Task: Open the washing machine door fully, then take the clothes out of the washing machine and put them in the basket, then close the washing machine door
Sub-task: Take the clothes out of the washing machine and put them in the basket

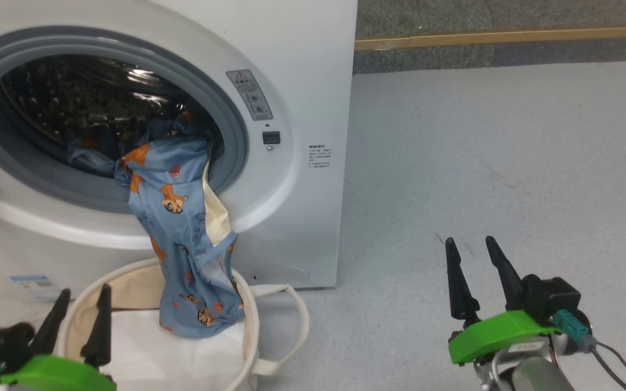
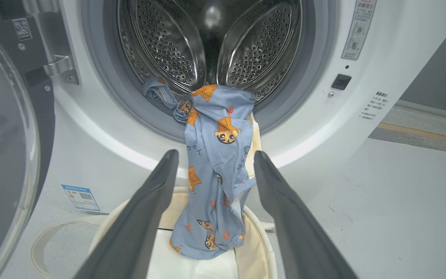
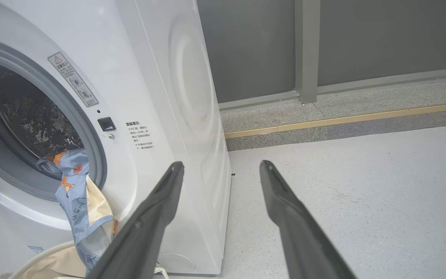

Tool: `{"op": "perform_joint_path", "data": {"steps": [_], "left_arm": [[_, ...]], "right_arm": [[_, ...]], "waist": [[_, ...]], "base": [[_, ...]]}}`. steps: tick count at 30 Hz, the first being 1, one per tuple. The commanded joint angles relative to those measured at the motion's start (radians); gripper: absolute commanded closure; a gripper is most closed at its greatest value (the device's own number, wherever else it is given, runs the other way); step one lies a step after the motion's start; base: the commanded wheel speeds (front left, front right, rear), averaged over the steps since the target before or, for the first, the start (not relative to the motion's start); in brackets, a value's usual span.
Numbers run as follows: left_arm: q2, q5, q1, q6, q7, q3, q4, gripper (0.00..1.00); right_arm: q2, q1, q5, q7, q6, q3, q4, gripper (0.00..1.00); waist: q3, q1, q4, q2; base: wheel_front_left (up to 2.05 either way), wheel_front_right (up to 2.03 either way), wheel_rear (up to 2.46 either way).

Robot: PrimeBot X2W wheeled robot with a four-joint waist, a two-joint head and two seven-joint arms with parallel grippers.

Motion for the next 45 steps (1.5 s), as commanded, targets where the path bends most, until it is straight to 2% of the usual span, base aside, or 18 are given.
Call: {"op": "perform_joint_path", "data": {"steps": [1, 8, 15, 16, 28, 36, 39, 40, 41, 42, 45], "left_arm": [[0.036, -0.003, -0.085, -0.008, 0.018, 0.030, -0.016, 0.00], [0.035, 0.010, -0.300, -0.056, 0.110, -0.040, 0.117, 0.00], [0.024, 0.003, -0.579, -0.103, 0.243, -0.110, 0.364, 0.00], [0.024, 0.003, -0.579, -0.103, 0.243, -0.110, 0.364, 0.00], [0.028, -0.034, -0.961, -0.127, 0.351, -0.162, 0.726, 0.00], [0.034, -0.123, -1.088, -0.129, 0.441, -0.230, 0.811, 0.00], [0.049, -0.138, -1.096, -0.129, 0.428, -0.261, 0.821, 0.00], [0.052, -0.141, -1.096, -0.129, 0.420, -0.271, 0.825, 0.03], [0.053, -0.147, -1.095, -0.129, 0.417, -0.281, 0.831, 0.88], [0.054, -0.153, -1.092, -0.129, 0.414, -0.289, 0.838, 1.00], [0.055, -0.175, -1.081, -0.129, 0.388, -0.307, 0.850, 1.00]], "right_arm": [[0.005, -0.031, 0.001, -0.005, 0.001, 0.021, -0.035, 0.00], [0.005, -0.053, -0.002, -0.005, 0.001, 0.021, -0.047, 0.00], [0.005, -0.094, -0.001, -0.005, 0.001, 0.018, -0.073, 0.00], [0.005, -0.094, -0.001, -0.005, 0.001, 0.018, -0.073, 0.00], [0.005, -0.144, 0.026, -0.005, 0.001, -0.003, -0.127, 0.00], [0.005, -0.166, 0.038, -0.005, 0.001, 0.007, -0.147, 0.00], [0.005, -0.171, 0.031, -0.005, 0.001, 0.006, -0.144, 0.00], [0.005, -0.173, 0.029, -0.005, 0.001, 0.006, -0.144, 0.00], [0.005, -0.175, 0.028, -0.005, 0.001, 0.007, -0.144, 0.00], [0.005, -0.177, 0.027, -0.005, 0.001, 0.008, -0.143, 0.00], [0.005, -0.176, 0.025, -0.005, 0.001, 0.015, -0.137, 0.00]], "waist": [[0.011, 0.0000, 0.003, -0.0001], [0.079, 0.0000, -0.004, -0.0001], [0.180, 0.0000, -0.049, -0.0001], [0.180, 0.0000, -0.049, -0.0001], [0.353, 0.0000, -0.149, -0.0001], [0.442, 0.0000, -0.168, -0.0001], [0.446, 0.0000, -0.169, -0.0001], [0.446, 0.0000, -0.169, -0.0001], [0.445, 0.0000, -0.168, -0.0001], [0.442, 0.0000, -0.168, -0.0001], [0.430, 0.0000, -0.164, -0.0001]], "base": [[0.00, 0.00, 0.00], [0.00, 0.00, 0.00], [0.00, 0.00, 0.00], [0.00, 0.00, 0.00], [0.00, 0.00, 0.00], [0.00, 0.00, 0.00], [0.00, 0.00, 0.00], [0.00, 0.00, 0.00], [0.00, 0.00, 0.00], [0.00, 0.00, 0.00], [0.00, 0.00, 0.00]]}}
